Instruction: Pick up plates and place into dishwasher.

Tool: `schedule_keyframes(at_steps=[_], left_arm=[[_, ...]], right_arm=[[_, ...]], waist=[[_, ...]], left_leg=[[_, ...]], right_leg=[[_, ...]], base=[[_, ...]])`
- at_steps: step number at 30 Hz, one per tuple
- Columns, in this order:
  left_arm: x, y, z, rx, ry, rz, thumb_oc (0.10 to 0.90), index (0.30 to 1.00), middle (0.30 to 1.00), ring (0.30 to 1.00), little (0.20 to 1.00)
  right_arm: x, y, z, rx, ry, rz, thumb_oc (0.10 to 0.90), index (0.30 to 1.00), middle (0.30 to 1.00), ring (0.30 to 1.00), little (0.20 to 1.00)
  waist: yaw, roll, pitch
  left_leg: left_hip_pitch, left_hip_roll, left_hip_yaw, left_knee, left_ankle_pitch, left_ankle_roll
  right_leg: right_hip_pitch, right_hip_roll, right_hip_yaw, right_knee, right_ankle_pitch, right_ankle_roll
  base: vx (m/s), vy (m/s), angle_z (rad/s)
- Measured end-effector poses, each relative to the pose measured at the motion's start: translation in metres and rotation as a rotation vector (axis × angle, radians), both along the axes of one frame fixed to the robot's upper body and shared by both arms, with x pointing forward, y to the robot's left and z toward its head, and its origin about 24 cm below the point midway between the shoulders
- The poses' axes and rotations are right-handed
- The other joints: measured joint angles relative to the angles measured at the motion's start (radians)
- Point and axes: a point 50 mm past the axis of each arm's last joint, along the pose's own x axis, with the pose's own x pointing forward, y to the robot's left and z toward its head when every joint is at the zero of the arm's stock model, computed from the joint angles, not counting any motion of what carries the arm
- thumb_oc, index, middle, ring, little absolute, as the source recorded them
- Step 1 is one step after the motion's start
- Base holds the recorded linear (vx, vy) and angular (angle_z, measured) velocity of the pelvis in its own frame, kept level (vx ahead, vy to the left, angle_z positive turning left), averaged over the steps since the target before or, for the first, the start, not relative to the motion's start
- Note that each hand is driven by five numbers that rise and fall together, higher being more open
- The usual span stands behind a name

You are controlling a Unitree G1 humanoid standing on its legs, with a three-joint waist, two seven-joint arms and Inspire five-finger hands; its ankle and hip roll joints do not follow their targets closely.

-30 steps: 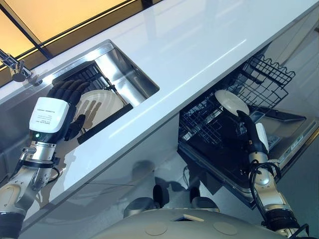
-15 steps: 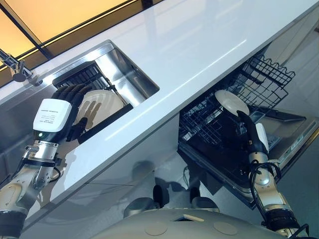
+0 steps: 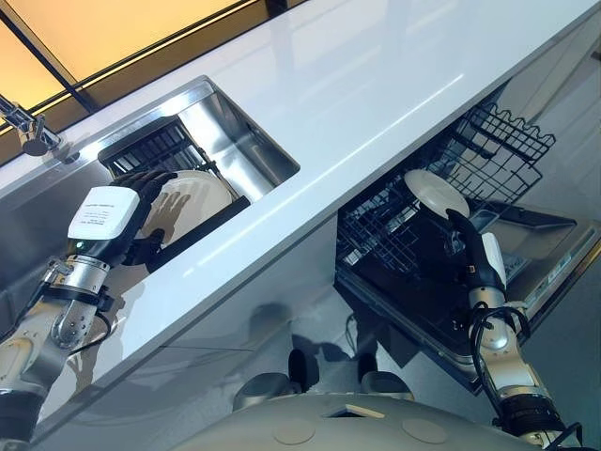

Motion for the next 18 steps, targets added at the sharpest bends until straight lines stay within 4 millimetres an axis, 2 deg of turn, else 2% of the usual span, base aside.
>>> schedule_keyframes(at_steps=[6,18], left_arm=[[0.004,-0.004,0.007,0.048,0.057,-0.033,0.8,0.9,0.9,0.9,0.9],[0.025,-0.017,0.011,0.091,0.184,-0.091,0.8,0.9,0.9,0.9,0.9]], right_arm=[[0.0,-0.003,0.001,-0.009,0.009,-0.001,0.8,0.9,0.9,0.9,0.9],[0.001,-0.003,0.001,0.001,0.016,0.005,0.8,0.9,0.9,0.9,0.9]], waist=[[0.0,0.0,0.0],[-0.003,0.006,-0.004]], left_leg=[[-0.001,0.0,-0.001,0.0,0.0,0.0],[0.0,-0.008,-0.011,0.0,0.003,0.004]], right_leg=[[0.0,0.0,-0.001,0.0,0.0,0.0],[0.005,-0.007,-0.011,0.0,0.0,0.0]], base=[[0.0,0.0,0.0],[0.01,0.005,0.02]])
